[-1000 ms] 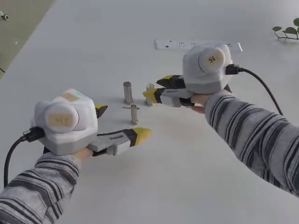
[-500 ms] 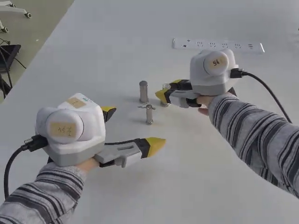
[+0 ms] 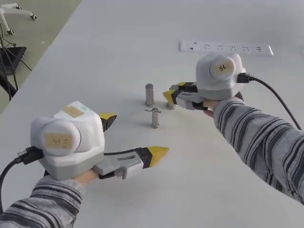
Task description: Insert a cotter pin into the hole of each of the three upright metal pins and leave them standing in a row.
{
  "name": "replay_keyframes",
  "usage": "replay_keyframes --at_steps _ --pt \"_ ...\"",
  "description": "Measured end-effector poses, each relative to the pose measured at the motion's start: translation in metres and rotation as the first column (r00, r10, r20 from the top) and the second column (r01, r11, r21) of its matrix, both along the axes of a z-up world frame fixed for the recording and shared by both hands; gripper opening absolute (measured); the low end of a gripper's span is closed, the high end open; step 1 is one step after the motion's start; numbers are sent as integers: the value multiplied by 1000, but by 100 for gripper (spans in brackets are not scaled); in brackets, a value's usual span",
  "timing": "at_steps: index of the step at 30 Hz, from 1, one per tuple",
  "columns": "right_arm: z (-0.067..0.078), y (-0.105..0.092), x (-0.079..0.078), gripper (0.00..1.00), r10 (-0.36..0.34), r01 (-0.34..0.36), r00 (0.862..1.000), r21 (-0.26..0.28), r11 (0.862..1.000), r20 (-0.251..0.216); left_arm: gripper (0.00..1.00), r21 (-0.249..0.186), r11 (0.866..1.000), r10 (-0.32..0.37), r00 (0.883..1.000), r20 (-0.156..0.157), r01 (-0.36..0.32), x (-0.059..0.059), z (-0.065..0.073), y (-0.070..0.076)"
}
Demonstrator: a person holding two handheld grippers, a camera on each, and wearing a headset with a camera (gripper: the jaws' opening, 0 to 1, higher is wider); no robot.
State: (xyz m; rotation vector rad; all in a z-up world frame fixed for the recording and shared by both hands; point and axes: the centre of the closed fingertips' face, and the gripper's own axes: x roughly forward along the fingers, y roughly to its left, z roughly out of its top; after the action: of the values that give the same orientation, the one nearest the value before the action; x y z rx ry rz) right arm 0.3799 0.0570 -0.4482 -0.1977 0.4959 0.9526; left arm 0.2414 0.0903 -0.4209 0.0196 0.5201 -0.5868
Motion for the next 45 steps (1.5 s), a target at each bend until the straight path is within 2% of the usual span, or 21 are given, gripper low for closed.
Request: replay_keyframes --at_steps 4,8,11,16,21,23,25,32,40,45 --pt "0 -3 0 9 -4 5 1000 -32 999 11 82 1 1000 1 1000 -6 -1 -4 0 0" --pt "4 -10 1 9 -17 18 1000 -30 999 19 82 3 1000 4 1000 0 -4 -5 3 1" --pt "9 -15 -4 9 -19 20 999 -39 999 27 81 3 1000 6 1000 1 -6 -7 5 2" --pt "9 -29 -9 9 -34 36 999 -45 998 33 81 11 1000 0 1000 10 0 -12 11 0" --pt "12 -43 -26 9 -45 47 999 -56 997 30 80 14 1000 0 1000 8 0 -17 12 -1" --pt "11 -48 -25 9 -49 50 998 -67 996 29 80 15 1000 -1 1000 7 1 -20 13 -2" --pt "11 -53 -31 9 -48 50 998 -75 996 29 80 16 1000 -3 1000 10 3 -23 14 -3" --pt "9 -63 -66 9 -30 32 999 -97 995 23 81 26 999 -20 1000 13 20 -33 16 -7" --pt "4 -67 -89 9 12 -12 1000 -61 998 -1 80 27 999 -31 999 19 31 -41 20 -10" --pt "2 -64 -100 9 76 -76 997 -51 996 2 80 25 999 -26 1000 17 25 -43 20 -9"
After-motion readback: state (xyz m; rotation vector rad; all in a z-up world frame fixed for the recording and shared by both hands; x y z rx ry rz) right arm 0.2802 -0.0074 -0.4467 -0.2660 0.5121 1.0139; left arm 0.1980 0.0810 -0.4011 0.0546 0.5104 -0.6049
